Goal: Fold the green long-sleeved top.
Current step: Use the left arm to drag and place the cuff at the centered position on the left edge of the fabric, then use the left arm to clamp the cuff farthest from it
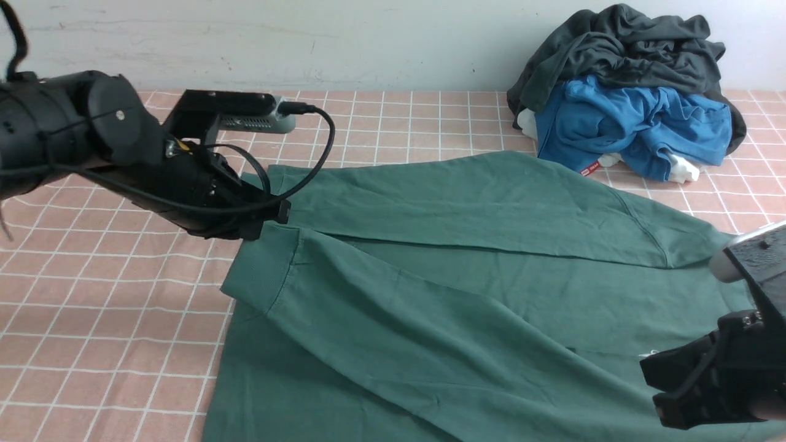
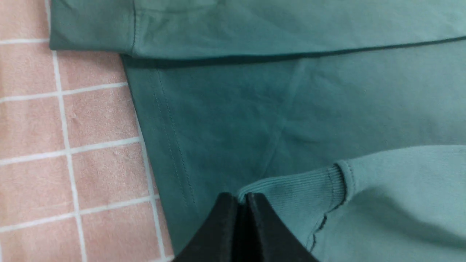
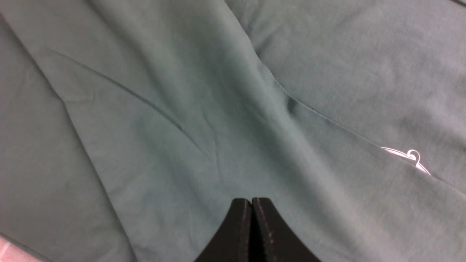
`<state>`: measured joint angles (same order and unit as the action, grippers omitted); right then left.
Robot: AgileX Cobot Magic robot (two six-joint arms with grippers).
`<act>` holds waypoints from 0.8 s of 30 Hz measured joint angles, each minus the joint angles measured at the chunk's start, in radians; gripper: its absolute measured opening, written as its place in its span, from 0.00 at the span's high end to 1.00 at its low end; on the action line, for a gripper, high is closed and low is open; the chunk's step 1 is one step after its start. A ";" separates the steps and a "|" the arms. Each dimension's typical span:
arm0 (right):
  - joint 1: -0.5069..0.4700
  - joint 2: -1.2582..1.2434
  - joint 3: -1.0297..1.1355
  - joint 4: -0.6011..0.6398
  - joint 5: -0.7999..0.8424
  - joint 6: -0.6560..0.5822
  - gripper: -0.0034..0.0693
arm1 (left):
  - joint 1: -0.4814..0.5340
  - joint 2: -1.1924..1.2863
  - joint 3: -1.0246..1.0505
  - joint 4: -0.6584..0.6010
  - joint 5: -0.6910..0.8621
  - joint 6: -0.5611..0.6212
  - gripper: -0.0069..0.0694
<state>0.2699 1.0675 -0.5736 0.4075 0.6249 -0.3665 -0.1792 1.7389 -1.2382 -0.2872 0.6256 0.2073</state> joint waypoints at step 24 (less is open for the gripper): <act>0.000 0.000 0.000 0.000 -0.026 0.000 0.97 | 0.142 0.579 -0.629 0.062 0.124 -0.115 0.48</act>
<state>0.2699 1.0675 -0.5736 0.4075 0.5986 -0.3668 -0.0375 2.3175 -1.8673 -0.2255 0.7494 0.0923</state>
